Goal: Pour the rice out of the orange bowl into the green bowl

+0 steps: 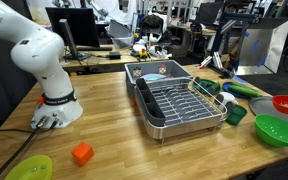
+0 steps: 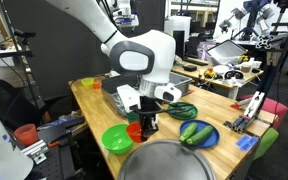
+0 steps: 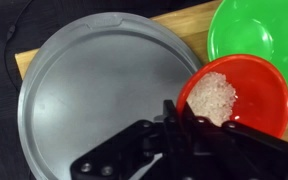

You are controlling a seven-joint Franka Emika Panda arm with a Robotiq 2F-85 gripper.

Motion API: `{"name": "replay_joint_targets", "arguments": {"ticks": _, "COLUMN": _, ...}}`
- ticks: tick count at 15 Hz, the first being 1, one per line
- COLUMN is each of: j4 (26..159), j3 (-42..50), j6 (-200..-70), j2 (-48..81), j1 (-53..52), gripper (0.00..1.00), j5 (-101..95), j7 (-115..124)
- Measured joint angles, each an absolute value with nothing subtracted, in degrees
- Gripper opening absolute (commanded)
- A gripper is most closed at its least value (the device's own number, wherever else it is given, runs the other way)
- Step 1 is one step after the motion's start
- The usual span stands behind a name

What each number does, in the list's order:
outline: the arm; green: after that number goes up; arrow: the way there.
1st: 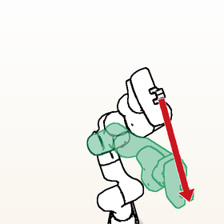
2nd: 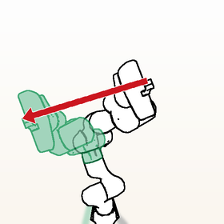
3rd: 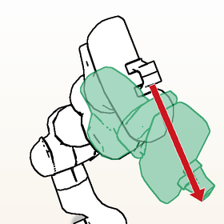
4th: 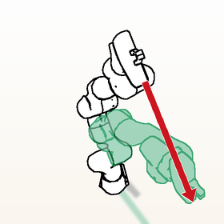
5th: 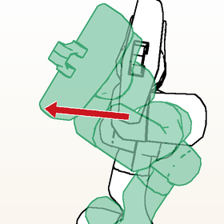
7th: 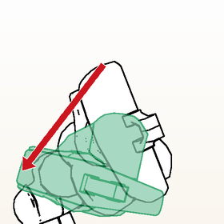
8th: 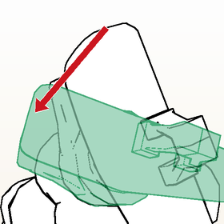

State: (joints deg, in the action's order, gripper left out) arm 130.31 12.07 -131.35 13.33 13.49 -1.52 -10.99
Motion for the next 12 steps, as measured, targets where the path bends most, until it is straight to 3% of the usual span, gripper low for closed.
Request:
{"name": "replay_joint_targets", "arguments": {"ticks": 9, "j4": 130.77, "j3": 12.23, "j6": -130.36, "j2": 12.21, "j1": 13.53, "gripper": 0.08, "j5": -1.52, "j7": -11.52}}
{"name": "replay_joint_targets", "arguments": {"ticks": 10, "j4": 130.77, "j3": 12.23, "j6": -130.36, "j2": 12.21, "j1": 13.52, "gripper": 0.02, "j5": -1.52, "j7": -11.52}}
{"name": "replay_joint_targets", "arguments": {"ticks": 12, "j4": 130.77, "j3": 12.24, "j6": -130.4, "j2": 12.21, "j1": 13.51, "gripper": 0.02, "j5": -1.89, "j7": -11.21}}
